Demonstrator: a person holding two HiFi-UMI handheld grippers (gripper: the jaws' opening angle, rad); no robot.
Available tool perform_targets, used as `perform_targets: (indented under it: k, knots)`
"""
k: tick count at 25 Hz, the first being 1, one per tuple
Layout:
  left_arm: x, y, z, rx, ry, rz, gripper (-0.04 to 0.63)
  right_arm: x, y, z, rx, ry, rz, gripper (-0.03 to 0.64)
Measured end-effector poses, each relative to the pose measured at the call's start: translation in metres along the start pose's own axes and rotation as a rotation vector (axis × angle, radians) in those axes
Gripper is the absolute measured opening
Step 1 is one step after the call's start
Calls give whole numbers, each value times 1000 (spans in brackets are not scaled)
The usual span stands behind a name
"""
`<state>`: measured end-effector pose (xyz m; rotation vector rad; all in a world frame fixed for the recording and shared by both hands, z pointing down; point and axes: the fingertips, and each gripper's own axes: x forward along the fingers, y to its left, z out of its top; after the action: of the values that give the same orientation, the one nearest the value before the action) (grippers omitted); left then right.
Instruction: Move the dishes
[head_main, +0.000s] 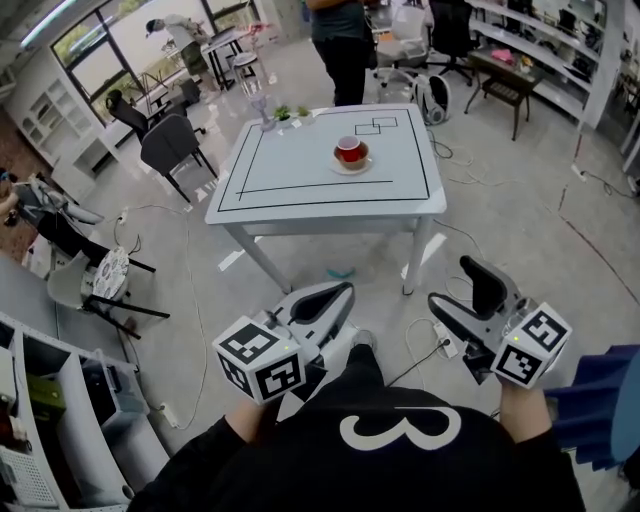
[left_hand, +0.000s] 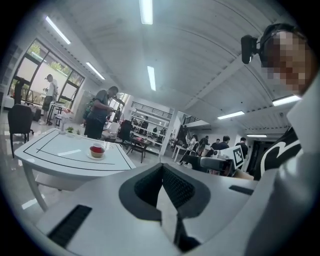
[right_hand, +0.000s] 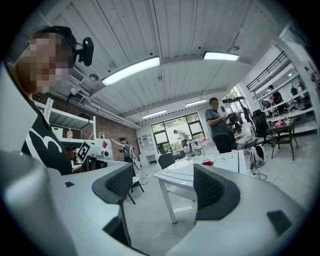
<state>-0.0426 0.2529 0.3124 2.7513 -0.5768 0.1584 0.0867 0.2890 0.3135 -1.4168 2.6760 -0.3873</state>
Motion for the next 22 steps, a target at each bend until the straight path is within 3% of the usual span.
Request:
perform_targets:
  k: [10, 22]
  knots:
    - [50, 75, 18, -39, 17, 7, 3, 68, -64, 6, 28, 29, 4, 363]
    - [153, 230, 61, -95, 86, -20, 3, 202, -192, 23, 117, 72, -56, 359]
